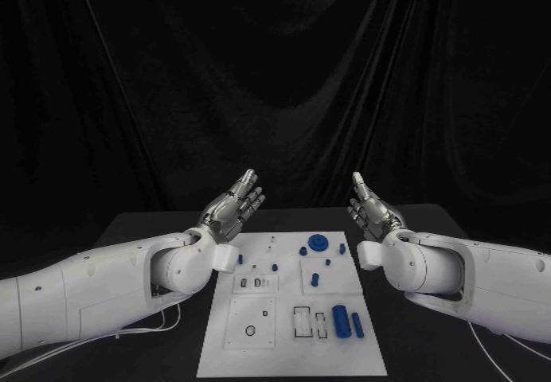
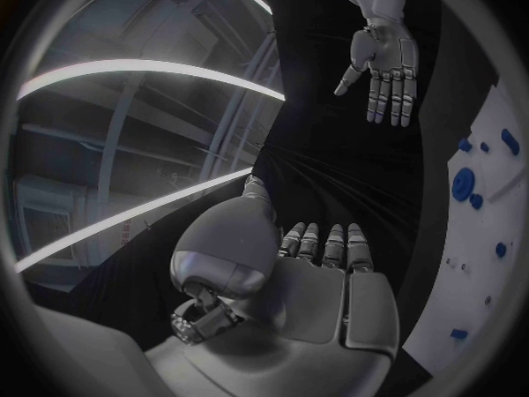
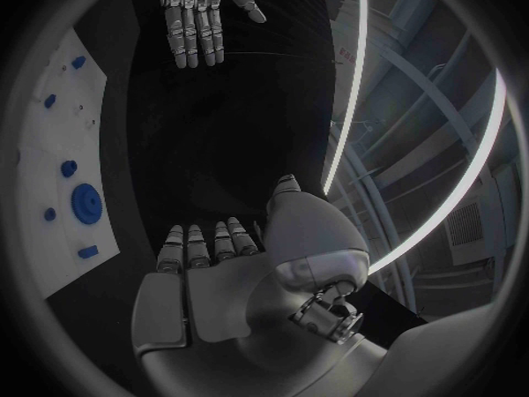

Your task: Assemble the parts on the task board

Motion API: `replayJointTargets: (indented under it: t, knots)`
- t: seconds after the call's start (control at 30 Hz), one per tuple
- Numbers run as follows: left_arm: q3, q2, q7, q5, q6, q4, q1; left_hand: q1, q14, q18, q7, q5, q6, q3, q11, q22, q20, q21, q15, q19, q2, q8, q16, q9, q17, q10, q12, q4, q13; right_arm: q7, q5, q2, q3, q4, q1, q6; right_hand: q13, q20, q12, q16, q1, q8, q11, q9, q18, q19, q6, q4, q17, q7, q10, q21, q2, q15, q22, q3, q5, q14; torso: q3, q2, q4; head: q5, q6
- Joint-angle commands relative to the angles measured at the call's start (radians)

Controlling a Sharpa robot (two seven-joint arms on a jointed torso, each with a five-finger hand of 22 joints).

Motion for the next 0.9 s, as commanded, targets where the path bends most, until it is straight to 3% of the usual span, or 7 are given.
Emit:
replayJointTargets:
  t: [0.03, 0.13, 0.23, 0.6, 0.7, 0.73, 0.9]
  knots:
    - [-0.005, 0.004, 0.04, 0.07, 0.155, -0.004, 0.01, 0.015, 0.001, 0.024, 0.003, -0.001, 0.005, -0.003, 0.008, -0.002, -0.056, -0.003, -0.134, 0.001, 0.001, -0.002, -0.004, 0.001, -0.002, -0.002, -0.006, -0.002, -0.001, -0.011, 0.024, -0.001, 0.001, 0.003, 0.002, 0.03, 0.003, -0.053, 0.003, -0.004, 0.015, 0.009, 0.017, 0.004, 0.012, 0.0, 0.018, -0.002, -0.002, 0.016, 0.003, -0.004, -0.002, -0.169, -0.002, 0.007, -0.001, 0.0, -0.0001, 0.0, 0.0, 0.0, 0.0]
    - [-0.007, 0.004, 0.041, 0.074, 0.165, -0.005, 0.012, 0.022, 0.001, 0.04, -0.051, 0.005, 0.002, 0.0, 0.058, -0.002, 0.064, -0.003, -0.087, 0.001, 0.007, -0.003, -0.004, 0.0, -0.002, -0.002, -0.006, -0.001, -0.001, -0.011, 0.024, -0.001, 0.001, 0.003, 0.002, 0.03, 0.006, 0.016, 0.009, -0.004, 0.022, 0.012, 0.049, 0.006, 0.012, 0.0, 0.032, -0.001, -0.002, 0.044, 0.01, -0.004, -0.007, -0.103, -0.002, 0.011, -0.002, 0.0, -0.0001, 0.0, 0.0, 0.0, 0.0]
    - [-0.008, -0.009, 0.044, -0.015, 0.197, -0.04, 0.009, 0.025, 0.001, 0.042, -0.037, 0.006, 0.004, 0.0, 0.059, -0.002, 0.071, -0.003, -0.085, 0.001, 0.007, -0.002, -0.004, 0.001, -0.002, -0.002, -0.006, -0.001, -0.001, -0.071, 0.017, -0.023, 0.001, -0.031, 0.002, 0.136, 0.008, 0.119, 0.016, -0.004, 0.029, 0.015, 0.076, 0.007, 0.011, 0.0, 0.044, 0.0, -0.002, 0.067, 0.017, -0.004, -0.017, 0.002, -0.002, 0.019, -0.003, 0.0, 0.0002, -0.001, -0.0007, 0.011, -0.028]
    - [-0.008, -0.018, 0.042, -0.139, 0.222, -0.069, 0.008, 0.054, 0.001, 0.054, 0.019, 0.046, 0.014, 0.014, 0.075, -0.002, 0.086, -0.003, -0.056, 0.001, 0.01, 0.0, -0.004, 0.003, -0.002, -0.002, -0.006, -0.002, -0.001, -0.164, -0.428, -0.027, 0.001, -0.098, 0.031, 0.269, 0.016, 0.298, 0.052, 0.044, 0.136, 0.031, 0.177, 0.015, 0.017, 0.112, 0.123, -0.007, 0.015, 0.143, 0.054, 0.06, -0.064, 0.169, 0.035, 0.075, 0.045, 0.045, 0.0002, 0.0, -0.0015, 0.017, -0.055]
    - [-0.008, -0.022, 0.038, -0.167, 0.229, -0.075, 0.008, 0.075, 0.001, 0.056, 0.028, 0.076, 0.016, 0.023, 0.077, -0.002, 0.087, -0.003, -0.052, 0.001, 0.01, 0.001, -0.004, 0.004, -0.002, -0.002, -0.006, -0.002, -0.001, -0.196, -0.592, -0.027, 0.001, -0.119, 0.058, 0.295, 0.024, 0.312, 0.078, 0.117, 0.218, 0.039, 0.227, 0.019, 0.001, 0.258, 0.162, -0.013, 0.036, 0.165, 0.096, 0.127, -0.087, 0.222, 0.066, 0.1, 0.088, 0.162, 0.0001, 0.0, -0.0013, 0.02, -0.065]
    - [-0.008, -0.025, 0.036, -0.173, 0.232, -0.075, 0.008, 0.079, 0.001, 0.056, 0.032, 0.082, 0.017, 0.025, 0.077, -0.002, 0.087, -0.003, -0.052, 0.001, 0.01, 0.001, -0.004, 0.004, -0.002, -0.002, -0.006, -0.002, -0.001, -0.202, -0.644, -0.027, 0.001, -0.125, 0.067, 0.299, 0.031, 0.318, 0.105, 0.21, 0.254, 0.053, 0.263, 0.026, -0.009, 0.559, 0.213, -0.009, 0.063, 0.2, 0.148, 0.27, -0.114, 0.251, 0.131, 0.109, 0.052, 0.34, -0.0001, 0.0, -0.001, 0.023, -0.072]
    - [-0.008, -0.052, 0.039, -0.191, 0.243, -0.066, 0.008, 0.09, 0.001, 0.057, 0.055, 0.095, 0.026, 0.033, 0.082, -0.002, 0.096, -0.003, -0.032, 0.001, 0.013, 0.003, -0.004, 0.006, -0.002, -0.002, -0.006, 0.0, -0.001, -0.242, -1.045, -0.017, 0.001, -0.154, 0.124, 0.305, 0.054, 0.269, 0.205, 0.383, 0.396, 0.076, 0.307, 0.036, 0.02, 0.961, 0.352, -0.04, 0.119, 0.225, 0.409, 0.39, -0.135, 0.163, 0.164, 0.16, 0.052, 0.935, -0.0007, -0.001, -0.0028, 0.036, -0.104]
